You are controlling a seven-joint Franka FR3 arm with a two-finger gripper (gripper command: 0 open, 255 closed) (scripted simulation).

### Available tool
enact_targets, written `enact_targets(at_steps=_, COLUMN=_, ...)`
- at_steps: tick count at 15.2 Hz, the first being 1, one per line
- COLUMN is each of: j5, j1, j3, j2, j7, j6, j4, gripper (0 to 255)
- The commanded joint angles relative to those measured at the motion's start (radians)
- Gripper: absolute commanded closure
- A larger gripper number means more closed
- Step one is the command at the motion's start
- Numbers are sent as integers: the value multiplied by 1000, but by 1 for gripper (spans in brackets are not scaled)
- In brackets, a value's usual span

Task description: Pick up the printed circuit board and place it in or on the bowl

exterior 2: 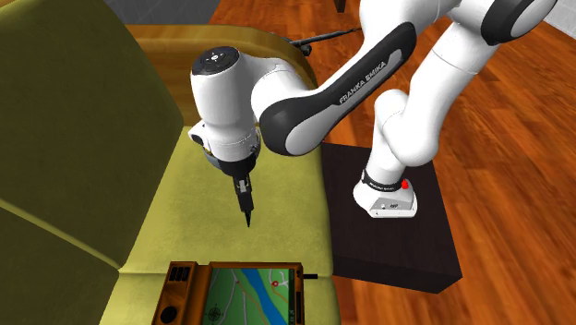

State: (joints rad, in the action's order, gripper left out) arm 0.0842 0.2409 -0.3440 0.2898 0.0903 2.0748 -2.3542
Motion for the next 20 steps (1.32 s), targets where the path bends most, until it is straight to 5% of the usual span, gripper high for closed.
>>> enact_targets(at_steps=1, j5=-3, j1=-1, j3=-4, j2=-16, j7=2, j6=42, j4=-26, gripper=0)
enact_targets(at_steps=9, j5=-3, j1=-1, j3=-4, j2=-16, j7=2, j6=42, j4=-26, gripper=0)
enact_targets(at_steps=10, j5=-3, j1=-1, j3=-4, j2=-16, j7=2, j6=42, j4=-26, gripper=255)
enact_targets(at_steps=20, j5=-2, j1=-1, j3=-2, j2=-10, j7=1, j6=27, j4=-17, gripper=255)
